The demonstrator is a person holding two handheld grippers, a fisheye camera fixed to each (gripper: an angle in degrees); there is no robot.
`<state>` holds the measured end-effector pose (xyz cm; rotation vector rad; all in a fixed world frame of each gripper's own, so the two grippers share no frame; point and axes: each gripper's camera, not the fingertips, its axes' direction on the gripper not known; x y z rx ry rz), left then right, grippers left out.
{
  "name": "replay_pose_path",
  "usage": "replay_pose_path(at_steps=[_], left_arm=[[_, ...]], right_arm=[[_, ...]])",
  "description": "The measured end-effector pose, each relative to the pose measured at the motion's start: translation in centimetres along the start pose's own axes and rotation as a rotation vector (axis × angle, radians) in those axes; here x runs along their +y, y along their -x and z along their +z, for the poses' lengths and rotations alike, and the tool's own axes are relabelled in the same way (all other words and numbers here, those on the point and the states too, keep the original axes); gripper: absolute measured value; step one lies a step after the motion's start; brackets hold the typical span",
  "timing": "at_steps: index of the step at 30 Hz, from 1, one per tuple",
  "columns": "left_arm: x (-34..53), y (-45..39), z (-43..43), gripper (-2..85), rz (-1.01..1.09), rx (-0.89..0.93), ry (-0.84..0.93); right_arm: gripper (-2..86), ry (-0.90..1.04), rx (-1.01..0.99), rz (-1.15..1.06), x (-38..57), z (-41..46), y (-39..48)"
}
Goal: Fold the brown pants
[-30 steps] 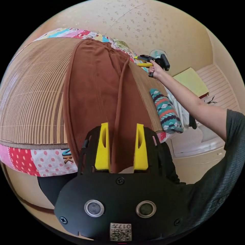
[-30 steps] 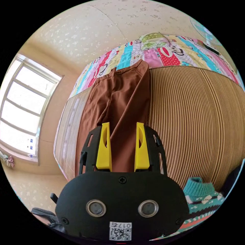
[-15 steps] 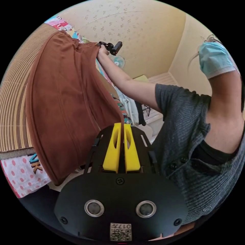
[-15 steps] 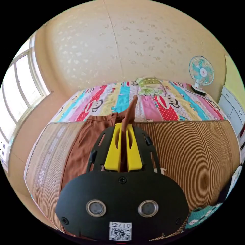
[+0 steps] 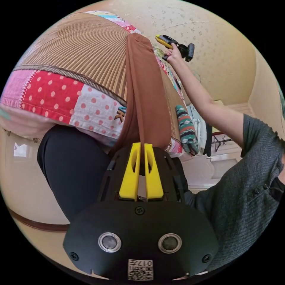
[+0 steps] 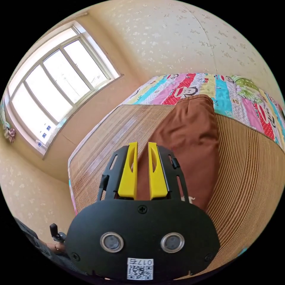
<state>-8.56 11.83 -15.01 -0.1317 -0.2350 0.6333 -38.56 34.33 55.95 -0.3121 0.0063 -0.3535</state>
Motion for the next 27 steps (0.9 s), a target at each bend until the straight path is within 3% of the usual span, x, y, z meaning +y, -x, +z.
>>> replay_pose_path(at_steps=[4,10,14,16,20,25,27], left_arm=[[-1.3,-0.3,1.1,4.4,0.049,-0.020,0.003],[-4.1,-1.8,5.5,4.8,0.056,-0.148,0.154],[-4.8,-4.2,7.7,1.7,0.038,-0.272,0.220],[-4.6,-6.3,8.5,0.9,0.058,-0.350,0.222],[-3.2,-11.4,9.6,0.4,0.113,-0.515,0.169],[-1.6,-13.9,10.7,0.2,0.116,-0.575,0.104],[-1.4,-14.6,11.5,0.2,0.116,-0.595,0.093]], right_arm=[[9.2,0.095,0.125,0.106,16.4,-6.2,-0.2],[9.9,0.188,0.007,0.353,35.1,-11.4,1.6],[5.5,0.227,-0.098,0.446,38.5,-12.8,3.2],[2.6,0.282,0.003,0.376,38.4,-12.9,3.7],[1.2,0.219,-0.119,0.260,37.5,-15.4,4.7],[2.6,0.271,0.068,0.207,38.2,-14.6,4.5],[5.3,0.255,0.046,0.221,38.3,-14.2,3.6]])
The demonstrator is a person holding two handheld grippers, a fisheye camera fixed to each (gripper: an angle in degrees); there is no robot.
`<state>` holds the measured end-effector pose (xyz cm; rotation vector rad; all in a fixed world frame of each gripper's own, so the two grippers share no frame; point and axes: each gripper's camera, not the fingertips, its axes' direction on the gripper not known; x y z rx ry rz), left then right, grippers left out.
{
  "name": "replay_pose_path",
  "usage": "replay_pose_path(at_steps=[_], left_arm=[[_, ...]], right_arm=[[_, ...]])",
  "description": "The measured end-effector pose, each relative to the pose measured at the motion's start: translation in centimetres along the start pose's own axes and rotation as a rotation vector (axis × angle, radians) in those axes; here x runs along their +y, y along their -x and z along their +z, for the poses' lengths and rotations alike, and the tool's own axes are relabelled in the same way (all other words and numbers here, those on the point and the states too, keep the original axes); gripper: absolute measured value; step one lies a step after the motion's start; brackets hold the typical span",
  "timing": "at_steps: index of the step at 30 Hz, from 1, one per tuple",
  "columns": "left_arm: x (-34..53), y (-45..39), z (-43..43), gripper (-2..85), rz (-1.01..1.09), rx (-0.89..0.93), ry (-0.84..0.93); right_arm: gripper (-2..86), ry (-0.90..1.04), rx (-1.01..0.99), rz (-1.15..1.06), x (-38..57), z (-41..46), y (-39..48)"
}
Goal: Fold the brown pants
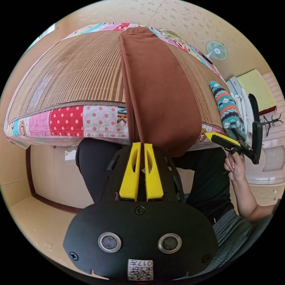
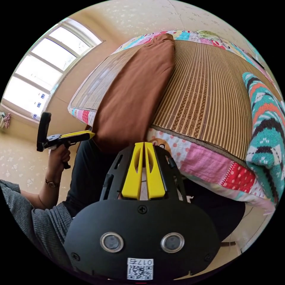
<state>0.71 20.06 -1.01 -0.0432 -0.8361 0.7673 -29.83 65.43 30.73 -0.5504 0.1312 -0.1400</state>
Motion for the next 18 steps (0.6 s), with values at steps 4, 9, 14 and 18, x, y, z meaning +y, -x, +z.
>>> replay_pose_path(at_steps=[4,9,14,18], left_arm=[[-0.2,-1.8,0.4,0.1,0.012,-0.041,0.000],[-0.6,-3.8,0.9,0.1,0.019,-0.078,-0.002],[-1.0,-4.9,1.5,0.0,0.016,-0.093,-0.001],[-1.4,-5.6,2.0,-0.3,0.017,-0.105,0.009]], right_arm=[[7.9,0.033,-0.024,0.027,-1.0,1.1,-0.8],[2.2,0.048,0.007,-0.022,-1.7,0.4,-0.4],[1.2,0.027,-0.045,0.004,-1.6,-0.7,-1.3],[1.1,-0.002,-0.079,0.023,-1.2,-1.7,-2.1]])
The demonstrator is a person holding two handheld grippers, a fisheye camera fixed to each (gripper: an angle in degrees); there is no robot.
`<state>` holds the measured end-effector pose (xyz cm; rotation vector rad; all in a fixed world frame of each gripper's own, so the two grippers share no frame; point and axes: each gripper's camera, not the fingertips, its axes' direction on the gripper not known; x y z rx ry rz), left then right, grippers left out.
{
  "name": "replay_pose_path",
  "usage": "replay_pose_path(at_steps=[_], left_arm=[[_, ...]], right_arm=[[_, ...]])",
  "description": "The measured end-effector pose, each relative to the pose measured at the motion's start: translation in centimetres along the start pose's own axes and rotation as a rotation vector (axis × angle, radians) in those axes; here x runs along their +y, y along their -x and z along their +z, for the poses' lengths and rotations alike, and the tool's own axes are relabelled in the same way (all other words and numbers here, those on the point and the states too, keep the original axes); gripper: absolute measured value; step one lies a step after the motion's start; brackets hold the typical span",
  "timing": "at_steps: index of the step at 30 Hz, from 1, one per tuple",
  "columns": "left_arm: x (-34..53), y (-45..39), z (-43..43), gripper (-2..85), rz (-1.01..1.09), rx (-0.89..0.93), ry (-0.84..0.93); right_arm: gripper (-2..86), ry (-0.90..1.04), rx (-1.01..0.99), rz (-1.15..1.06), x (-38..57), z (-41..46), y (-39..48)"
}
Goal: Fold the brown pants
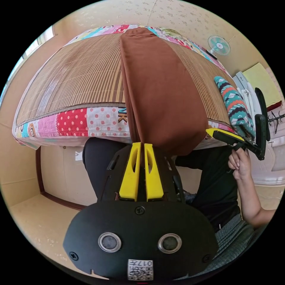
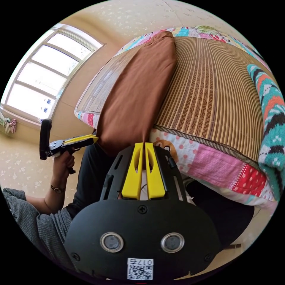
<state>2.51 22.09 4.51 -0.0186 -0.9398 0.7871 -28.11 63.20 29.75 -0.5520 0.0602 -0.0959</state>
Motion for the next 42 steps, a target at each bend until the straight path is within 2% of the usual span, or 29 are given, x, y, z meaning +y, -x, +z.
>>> replay_pose_path(at_steps=[14,19,24,26,28,31,35,40,42], left_arm=[[0.3,-1.0,2.3,-1.0,-0.007,-0.014,0.047],[0.2,-0.8,2.1,-0.4,-0.016,-0.009,0.012],[-1.5,3.2,-0.3,9.4,-0.078,0.144,-0.163],[-3.0,4.8,-0.2,10.7,-0.092,0.167,-0.173],[-4.7,6.0,0.8,10.8,-0.092,0.176,-0.154],[-7.3,7.4,5.2,8.5,-0.066,0.162,-0.009],[-6.4,8.9,5.2,3.4,-0.032,0.246,-0.017],[-3.9,9.9,2.4,3.4,-0.006,0.280,-0.035],[-3.5,12.2,0.4,4.9,-0.048,0.336,-0.136]], right_arm=[[1.0,-0.055,-0.084,-0.002,0.3,-3.4,-1.0],[1.0,-0.068,-0.092,0.011,0.5,-4.2,-1.2],[1.0,-0.072,-0.101,0.011,0.5,-4.9,-1.5],[1.0,-0.072,-0.100,0.007,0.5,-5.3,-1.4],[1.0,-0.071,-0.092,-0.001,0.4,-5.6,-1.4],[1.0,-0.062,-0.090,-0.003,0.5,-6.0,-1.5],[1.0,-0.047,-0.077,-0.026,1.0,-7.0,-1.1],[1.8,0.044,-0.023,-0.133,2.0,-8.3,-1.1],[2.5,0.022,-0.024,-0.111,1.6,-9.6,-2.3]])
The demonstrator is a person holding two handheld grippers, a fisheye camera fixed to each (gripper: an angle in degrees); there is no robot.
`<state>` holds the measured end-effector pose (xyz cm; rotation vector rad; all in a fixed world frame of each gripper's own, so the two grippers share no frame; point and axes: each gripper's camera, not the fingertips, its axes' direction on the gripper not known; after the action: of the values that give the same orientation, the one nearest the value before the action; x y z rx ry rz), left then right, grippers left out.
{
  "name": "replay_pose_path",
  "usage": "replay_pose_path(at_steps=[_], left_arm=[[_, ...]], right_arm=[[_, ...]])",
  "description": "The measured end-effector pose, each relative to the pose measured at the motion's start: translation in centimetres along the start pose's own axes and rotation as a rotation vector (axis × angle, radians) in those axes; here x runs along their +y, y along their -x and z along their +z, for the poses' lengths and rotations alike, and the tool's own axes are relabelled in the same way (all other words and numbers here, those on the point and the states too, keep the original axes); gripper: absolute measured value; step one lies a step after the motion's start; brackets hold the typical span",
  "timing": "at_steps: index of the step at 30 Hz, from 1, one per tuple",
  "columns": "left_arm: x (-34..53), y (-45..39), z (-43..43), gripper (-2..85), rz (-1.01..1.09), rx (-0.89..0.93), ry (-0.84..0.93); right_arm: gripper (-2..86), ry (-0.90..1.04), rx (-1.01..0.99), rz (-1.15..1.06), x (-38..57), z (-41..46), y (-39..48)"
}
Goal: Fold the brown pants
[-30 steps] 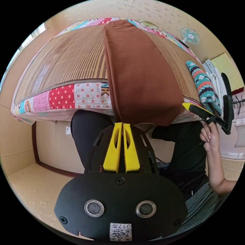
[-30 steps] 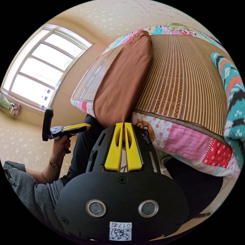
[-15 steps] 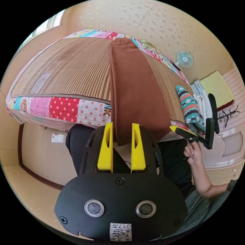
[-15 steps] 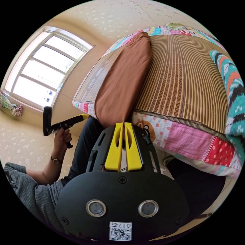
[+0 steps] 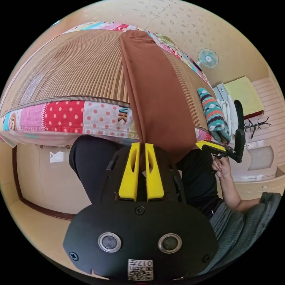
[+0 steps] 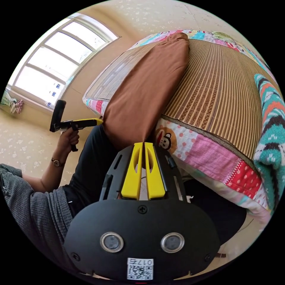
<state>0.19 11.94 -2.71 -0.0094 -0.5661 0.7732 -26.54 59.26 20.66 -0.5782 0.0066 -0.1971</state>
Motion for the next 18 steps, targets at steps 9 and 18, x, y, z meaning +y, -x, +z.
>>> replay_pose_path(at_steps=[9,18], left_arm=[[-12.6,9.1,-0.3,19.3,-0.058,0.292,-0.113],[-22.8,12.3,2.8,6.4,-0.141,0.305,-0.021]], right_arm=[[12.7,-0.185,-0.320,0.245,-10.2,-4.4,-12.4],[6.5,-0.005,-0.525,0.427,-20.5,1.2,-17.1]])
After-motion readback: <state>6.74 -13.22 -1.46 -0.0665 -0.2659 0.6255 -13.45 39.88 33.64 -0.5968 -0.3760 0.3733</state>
